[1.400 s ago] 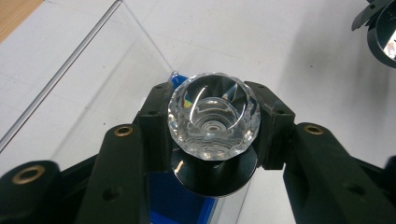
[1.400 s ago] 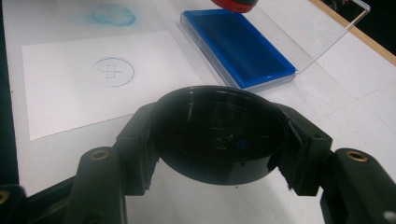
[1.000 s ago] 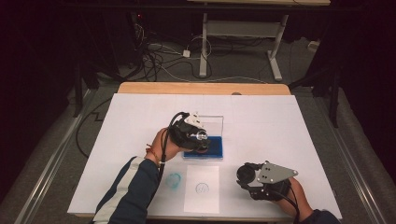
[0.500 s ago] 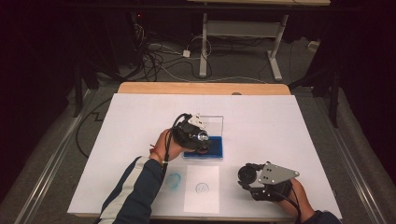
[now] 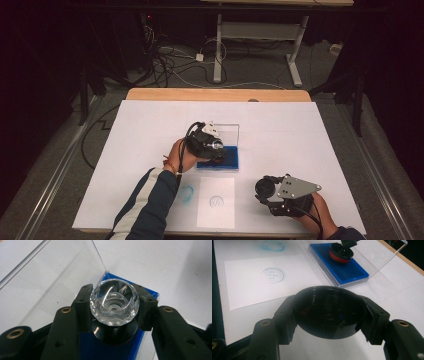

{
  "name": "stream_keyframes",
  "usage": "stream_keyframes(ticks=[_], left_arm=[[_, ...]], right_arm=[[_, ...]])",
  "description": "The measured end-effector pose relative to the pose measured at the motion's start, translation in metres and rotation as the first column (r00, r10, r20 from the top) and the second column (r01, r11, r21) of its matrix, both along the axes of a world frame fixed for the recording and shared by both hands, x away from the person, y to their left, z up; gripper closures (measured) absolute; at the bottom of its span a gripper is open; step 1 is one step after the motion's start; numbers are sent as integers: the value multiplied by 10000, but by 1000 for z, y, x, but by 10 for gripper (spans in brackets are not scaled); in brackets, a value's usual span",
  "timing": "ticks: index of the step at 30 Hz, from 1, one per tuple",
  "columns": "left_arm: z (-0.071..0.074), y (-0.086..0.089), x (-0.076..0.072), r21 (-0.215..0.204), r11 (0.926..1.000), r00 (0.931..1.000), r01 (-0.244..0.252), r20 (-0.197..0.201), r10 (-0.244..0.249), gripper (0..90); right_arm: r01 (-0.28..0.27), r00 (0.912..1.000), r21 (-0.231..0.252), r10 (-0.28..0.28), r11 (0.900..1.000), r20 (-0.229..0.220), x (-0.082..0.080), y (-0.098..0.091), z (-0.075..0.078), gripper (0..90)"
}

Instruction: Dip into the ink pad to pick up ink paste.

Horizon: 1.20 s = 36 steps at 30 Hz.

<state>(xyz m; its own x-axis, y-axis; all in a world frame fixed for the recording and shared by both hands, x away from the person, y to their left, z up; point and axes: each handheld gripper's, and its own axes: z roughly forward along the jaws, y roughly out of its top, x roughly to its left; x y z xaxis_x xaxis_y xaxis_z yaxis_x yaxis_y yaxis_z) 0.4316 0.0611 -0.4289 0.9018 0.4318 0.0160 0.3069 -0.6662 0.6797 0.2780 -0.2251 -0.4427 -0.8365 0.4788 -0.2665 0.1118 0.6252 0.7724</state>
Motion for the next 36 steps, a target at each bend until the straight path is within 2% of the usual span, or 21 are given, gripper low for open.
stream_keyframes(ticks=[5, 13, 17, 21, 26, 31, 36], left_arm=[[-5, 0, 1, -121, 9999, 9999, -78, -150, 76, 537], [-7, -1, -1, -161, 9999, 9999, 36, -161, -39, 537], [-7, -3, -6, 15, 9999, 9999, 122, -53, -122, 537], [-9, -1, -3, -311, 9995, 9992, 31, -390, -43, 537], [-11, -2, -5, -295, 9996, 9996, 36, -277, -44, 537], [-11, -3, -8, -59, 9999, 9999, 94, -56, -94, 538], [-13, -2, -8, -201, 9997, 9999, 109, -87, -111, 538]], right_arm=[[8, 10000, -19, -8, 10000, -18, 0, 0, 0, 384], [6, 10000, -34, -6, 10000, -4, 0, 0, 0, 383], [23, 10000, -57, -23, 10000, -26, 0, -1, 0, 383], [35, 10000, -108, -36, 9999, -66, 0, 0, -1, 383], [9, 10000, -146, -10, 9999, -53, -1, 1, -1, 384], [-2, 10000, -162, 1, 9999, -49, -1, 1, -1, 384], [5, 10000, -170, -6, 9999, -50, -1, 1, -1, 384]])
